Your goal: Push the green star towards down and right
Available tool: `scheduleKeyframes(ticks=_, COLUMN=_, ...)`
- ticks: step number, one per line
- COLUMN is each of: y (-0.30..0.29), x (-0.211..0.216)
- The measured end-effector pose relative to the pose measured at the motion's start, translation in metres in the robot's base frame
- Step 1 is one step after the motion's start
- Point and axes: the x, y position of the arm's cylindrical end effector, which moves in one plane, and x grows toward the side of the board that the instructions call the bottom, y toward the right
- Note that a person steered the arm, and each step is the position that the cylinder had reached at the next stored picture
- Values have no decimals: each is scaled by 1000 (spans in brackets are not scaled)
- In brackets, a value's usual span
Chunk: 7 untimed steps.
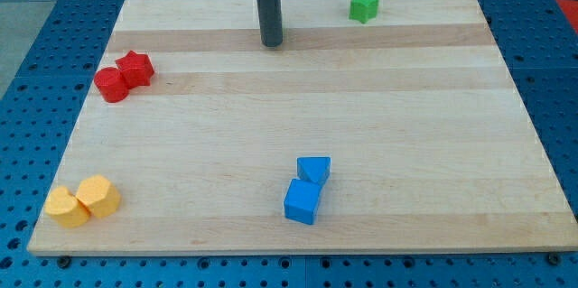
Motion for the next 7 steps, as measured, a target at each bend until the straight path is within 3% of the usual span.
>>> scheduleKeyframes(ticks=2, y=13, x=-3)
scheduleKeyframes(ticks=3, y=70, x=-12)
scheduleKeyframes(ticks=4, y=67, x=-25)
scheduleKeyframes(ticks=6, y=85, x=-105)
scheduleKeyframes(ticks=7, y=119, x=-109)
